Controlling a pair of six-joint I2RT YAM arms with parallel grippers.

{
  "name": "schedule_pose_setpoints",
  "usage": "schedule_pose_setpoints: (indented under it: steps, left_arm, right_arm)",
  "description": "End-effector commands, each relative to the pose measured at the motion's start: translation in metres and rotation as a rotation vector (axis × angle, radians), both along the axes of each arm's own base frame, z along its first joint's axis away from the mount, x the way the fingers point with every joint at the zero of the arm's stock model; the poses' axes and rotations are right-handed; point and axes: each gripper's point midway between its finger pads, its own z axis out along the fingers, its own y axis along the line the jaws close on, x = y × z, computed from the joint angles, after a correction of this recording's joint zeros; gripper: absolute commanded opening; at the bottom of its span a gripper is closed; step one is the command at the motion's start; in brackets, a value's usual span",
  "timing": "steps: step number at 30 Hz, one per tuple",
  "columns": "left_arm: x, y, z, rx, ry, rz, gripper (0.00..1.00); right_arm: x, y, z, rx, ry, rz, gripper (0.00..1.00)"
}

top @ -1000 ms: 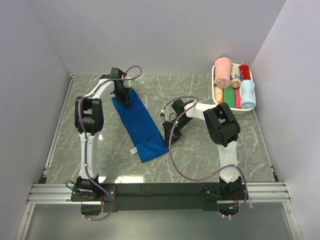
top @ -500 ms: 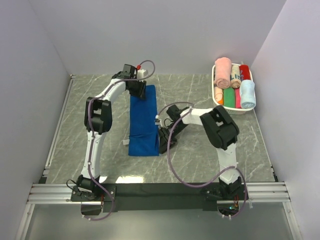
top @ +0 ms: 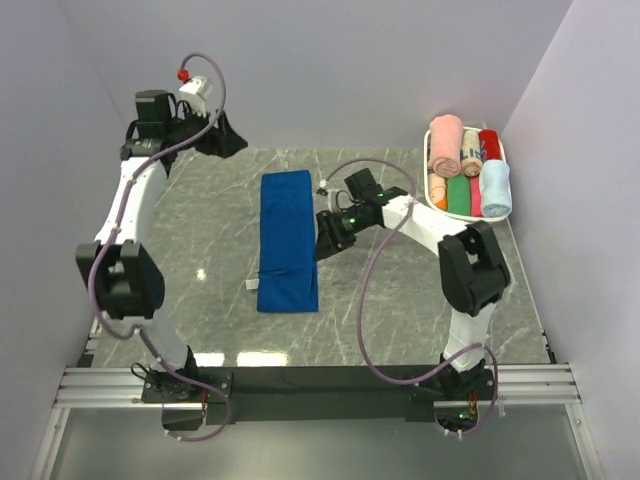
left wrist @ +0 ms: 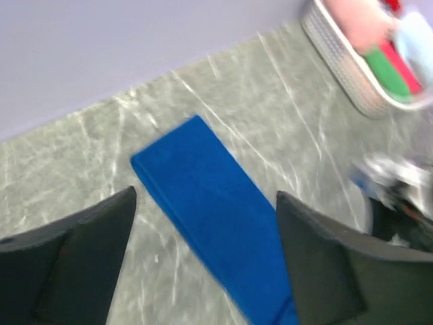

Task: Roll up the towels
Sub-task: Fold the towel, then roll the towel

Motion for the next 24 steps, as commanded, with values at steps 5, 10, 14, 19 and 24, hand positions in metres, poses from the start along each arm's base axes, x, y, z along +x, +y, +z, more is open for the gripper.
schedule_pose_setpoints:
  steps: [5,10,14,19,24]
  left_arm:
    - [-0.14,-0.011,-0.103,0.113,0.237,-0.378,0.49]
    - [-0.2,-0.015,-0.121,0.096,0.23,-0.429,0.47]
    - [-0.237,-0.011,-0.15,0.171,0.212,-0.471,0.5]
    - [-0.275,-0.025,-0.187,0.43,0.093,-0.605,0.54]
    - [-0.294,-0.043,-0.211,0.594,-0.086,-0.657,0.57]
  right_arm:
    - [0.012,0.046,0.016,0.111,-0.018,0.067,0.33]
    - [-0.033,0.073,0.011,0.192,0.126,0.178,0.25]
    - [-0.034,0.076,-0.041,0.065,0.165,0.116,0.24]
    - [-0.027,0.063,-0.104,-0.089,0.284,0.068,0.2]
    - [-0.027,0.06,-0.115,-0.116,0.309,0.064,0.19]
